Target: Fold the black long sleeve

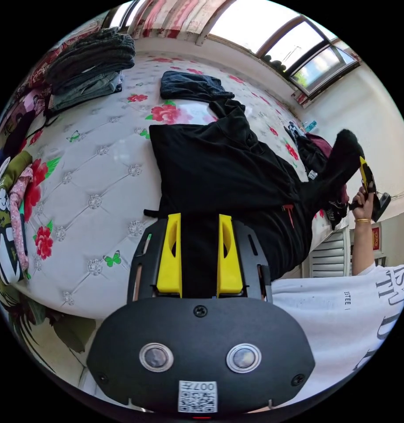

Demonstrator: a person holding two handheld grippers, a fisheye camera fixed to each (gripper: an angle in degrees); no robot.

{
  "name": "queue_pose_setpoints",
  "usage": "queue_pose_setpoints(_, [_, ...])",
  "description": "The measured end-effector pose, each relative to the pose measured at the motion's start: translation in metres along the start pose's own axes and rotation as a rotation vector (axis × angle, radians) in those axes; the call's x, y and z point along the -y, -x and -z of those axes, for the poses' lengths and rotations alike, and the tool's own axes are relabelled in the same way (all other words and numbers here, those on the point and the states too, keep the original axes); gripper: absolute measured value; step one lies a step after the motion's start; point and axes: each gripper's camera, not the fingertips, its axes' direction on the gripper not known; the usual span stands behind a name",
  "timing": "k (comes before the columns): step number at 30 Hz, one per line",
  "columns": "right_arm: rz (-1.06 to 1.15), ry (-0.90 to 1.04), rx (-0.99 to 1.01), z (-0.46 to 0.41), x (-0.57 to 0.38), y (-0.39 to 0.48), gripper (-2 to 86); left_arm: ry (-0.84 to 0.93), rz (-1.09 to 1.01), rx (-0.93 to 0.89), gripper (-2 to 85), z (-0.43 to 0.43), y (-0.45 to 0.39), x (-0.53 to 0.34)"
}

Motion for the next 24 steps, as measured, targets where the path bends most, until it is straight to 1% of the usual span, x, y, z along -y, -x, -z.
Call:
queue_pose_setpoints(1, [0.059,0.066,0.070,-0.034,-0.011,0.040,1.3,-0.018,-0.007,-0.010,12.2,0.005,0.006,0.003])
queue_pose_setpoints(2, [0.072,0.105,0.100,-0.052,-0.020,0.058,1.4,-0.033,-0.008,-0.018,12.1,0.009,0.013,0.006])
queue_pose_setpoints(4, [0.043,0.328,0.204,-0.130,-0.075,0.110,2.2,-0.046,0.003,-0.035,12.1,0.014,0.028,0.008])
queue_pose_setpoints(5, [0.029,0.409,0.223,-0.149,-0.091,0.119,2.3,-0.046,0.013,-0.047,12.1,0.017,0.039,0.009])
queue_pose_setpoints(6, [0.010,0.596,0.249,-0.186,-0.125,0.133,2.6,-0.046,0.017,-0.051,12.1,0.018,0.045,0.009])
queue_pose_setpoints(7, [-0.002,0.722,0.247,-0.209,-0.152,0.140,3.0,-0.047,0.024,-0.055,12.1,0.020,0.056,0.010])
queue_pose_setpoints(8, [-0.004,0.759,0.232,-0.215,-0.162,0.141,3.1,-0.043,0.029,-0.061,12.0,0.022,0.068,0.010])
queue_pose_setpoints(9, [-0.013,0.775,0.195,-0.218,-0.170,0.140,3.5,-0.040,0.030,-0.065,11.9,0.022,0.074,0.011])
queue_pose_setpoints(12, [0.003,0.721,0.136,-0.211,-0.158,0.129,4.3,-0.032,-0.001,-0.077,11.6,0.027,0.097,0.019])
queue_pose_setpoints(15, [-0.022,0.702,0.088,-0.217,-0.142,0.102,5.1,-0.012,-0.079,-0.118,11.5,0.024,0.105,0.040])
queue_pose_setpoints(18, [-0.135,0.650,0.034,-0.228,-0.118,0.056,6.0,-0.028,-0.170,-0.176,11.5,0.024,0.103,0.078])
queue_pose_setpoints(22, [-0.346,0.558,0.026,-0.261,-0.075,-0.028,7.6,-0.035,-0.279,-0.223,12.0,0.010,0.102,0.168])
queue_pose_setpoints(24, [-0.378,0.547,0.008,-0.284,-0.059,-0.057,8.2,-0.022,-0.314,-0.237,12.6,-0.002,0.099,0.214])
